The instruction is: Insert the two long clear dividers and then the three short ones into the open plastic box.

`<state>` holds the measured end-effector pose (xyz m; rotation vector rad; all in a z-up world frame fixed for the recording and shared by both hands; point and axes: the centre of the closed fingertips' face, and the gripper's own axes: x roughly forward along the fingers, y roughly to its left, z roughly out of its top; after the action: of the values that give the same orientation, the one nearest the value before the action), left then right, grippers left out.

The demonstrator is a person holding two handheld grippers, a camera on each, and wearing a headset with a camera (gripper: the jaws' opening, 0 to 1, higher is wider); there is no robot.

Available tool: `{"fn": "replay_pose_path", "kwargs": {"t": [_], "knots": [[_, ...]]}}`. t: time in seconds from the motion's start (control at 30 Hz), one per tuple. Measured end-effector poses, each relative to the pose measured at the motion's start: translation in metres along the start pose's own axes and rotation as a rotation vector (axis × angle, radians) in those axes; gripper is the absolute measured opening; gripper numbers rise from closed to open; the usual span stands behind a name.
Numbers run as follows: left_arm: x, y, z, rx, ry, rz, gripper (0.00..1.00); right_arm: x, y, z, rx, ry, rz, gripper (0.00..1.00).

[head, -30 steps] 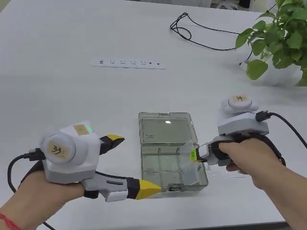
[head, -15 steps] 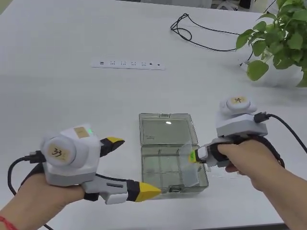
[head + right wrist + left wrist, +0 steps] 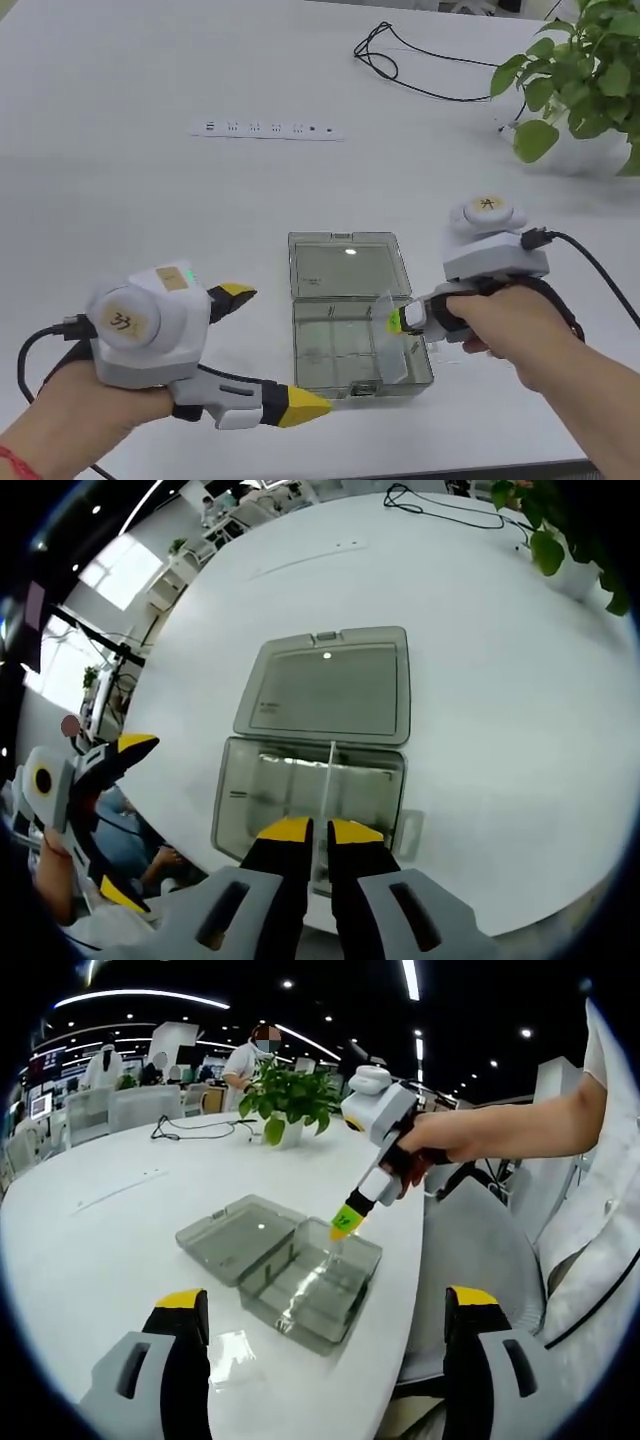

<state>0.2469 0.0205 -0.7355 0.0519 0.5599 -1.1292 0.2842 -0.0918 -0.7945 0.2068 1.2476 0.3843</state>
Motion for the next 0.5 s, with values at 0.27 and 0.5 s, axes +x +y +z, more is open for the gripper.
{"fn": "replay_pose_path", "kwargs": {"t": [0.27, 0.5], "knots": [[0.000, 0.002, -0.001, 0.003, 0.003, 0.003, 1.00, 0.008, 0.002, -0.003, -0.016, 0.006, 0.015, 0.08], [0.002, 0.003, -0.003, 0.002, 0.007, 0.003, 1.00, 0.014, 0.001, -0.005, -0.031, 0.015, 0.033, 0.08]]}}
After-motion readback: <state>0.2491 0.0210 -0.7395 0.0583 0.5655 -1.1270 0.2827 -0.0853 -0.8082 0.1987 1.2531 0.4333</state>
